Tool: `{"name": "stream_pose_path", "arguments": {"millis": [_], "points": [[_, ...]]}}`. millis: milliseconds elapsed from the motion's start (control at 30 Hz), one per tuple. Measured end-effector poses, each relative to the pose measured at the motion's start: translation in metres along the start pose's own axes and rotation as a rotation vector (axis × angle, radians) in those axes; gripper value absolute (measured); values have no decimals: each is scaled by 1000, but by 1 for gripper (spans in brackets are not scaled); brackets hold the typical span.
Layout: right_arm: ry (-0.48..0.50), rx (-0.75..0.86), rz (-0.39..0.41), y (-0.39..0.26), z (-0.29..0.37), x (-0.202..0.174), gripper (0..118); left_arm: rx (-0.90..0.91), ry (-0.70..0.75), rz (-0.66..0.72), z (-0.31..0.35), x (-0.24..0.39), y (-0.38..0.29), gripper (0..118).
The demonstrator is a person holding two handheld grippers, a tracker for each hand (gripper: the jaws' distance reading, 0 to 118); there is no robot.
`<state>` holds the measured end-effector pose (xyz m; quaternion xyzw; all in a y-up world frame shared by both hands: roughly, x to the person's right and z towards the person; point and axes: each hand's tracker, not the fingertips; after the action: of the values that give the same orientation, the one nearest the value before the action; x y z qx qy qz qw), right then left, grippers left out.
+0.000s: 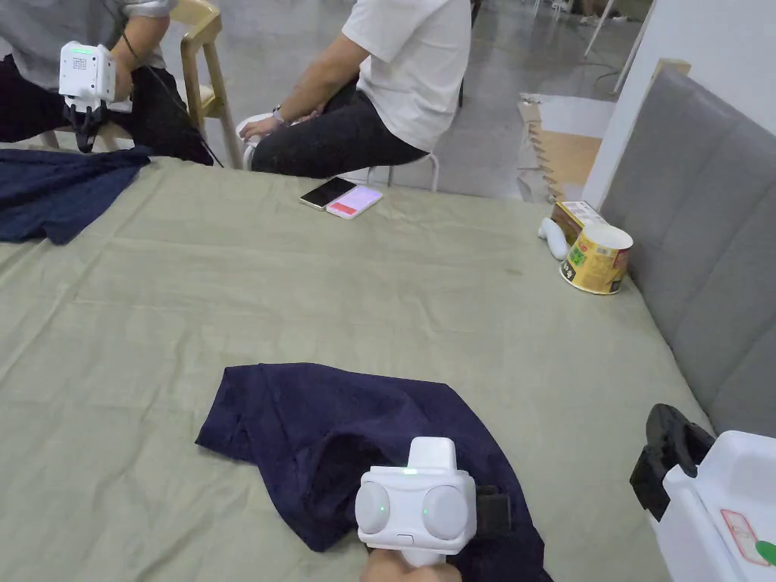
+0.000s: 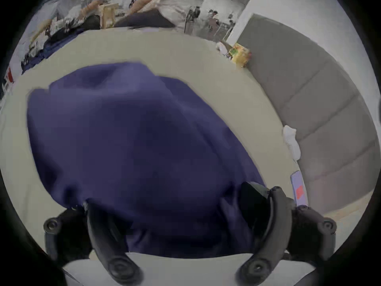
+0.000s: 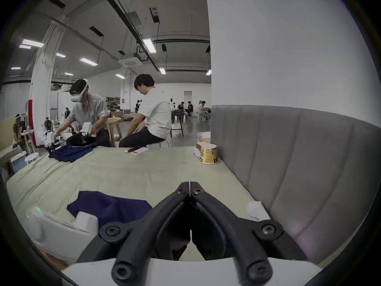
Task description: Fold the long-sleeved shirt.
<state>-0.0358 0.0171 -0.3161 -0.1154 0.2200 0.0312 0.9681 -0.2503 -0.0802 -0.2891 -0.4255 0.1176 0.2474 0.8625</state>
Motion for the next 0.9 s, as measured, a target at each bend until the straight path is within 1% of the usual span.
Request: {"name": "stream_pose_path", "arguments": {"millis": [67,133,267,333,367,400,433,467,500,567,600,633,667,700,733,767,833,867,900], "points": [[19,3,-21,0,0,-5,0,81,-35,-63,38,-8,7,96],[28,8,-19,2,1,-13,0,146,-40,-158,78,-19,8,99],[64,21,-19,4,4,-28,0,215,-46,-159,141,-66,3,101],[78,15,-13,2,7,-36,0,275,7,-120,156,-95,-3,99],[94,10,-8,-1,8,-39,0,289,70,-98,159,-111,-6,90],[100,3,-3,-5,10,-43,0,315,134,-68,161,-129,-10,58],[101,-4,0,-8,12,-45,0,342,156,-49,161,-139,-13,20],[105,-15,-1,-13,14,-47,0,345,187,-25,158,-152,-14,8],[113,-33,-7,-20,16,-48,0,338,248,-20,152,-165,-15,4],[115,-82,-8,-34,19,-49,0,344,215,-37,146,-185,-18,4],[114,-114,4,-42,21,-48,0,335,218,-27,145,-193,-16,4],[115,-129,4,-47,24,-46,3,334,224,-9,144,-198,-15,4],[114,-163,1,-53,26,-43,12,339,228,-2,144,-203,-13,4],[120,-190,-9,-59,26,-39,39,353,234,4,148,-201,-12,4],[117,-212,-22,-66,25,-35,39,363,236,13,150,-203,-10,4],[102,-271,-30,-76,22,-27,49,367,230,16,150,-205,-7,4],[78,-383,-48,-96,9,-14,108,371,219,17,152,-202,-4,4],[73,-436,-58,-108,2,-6,118,370,218,15,151,-202,-3,4],[88,-440,-78,-122,-3,7,117,367,217,13,149,-203,-1,4]]}}
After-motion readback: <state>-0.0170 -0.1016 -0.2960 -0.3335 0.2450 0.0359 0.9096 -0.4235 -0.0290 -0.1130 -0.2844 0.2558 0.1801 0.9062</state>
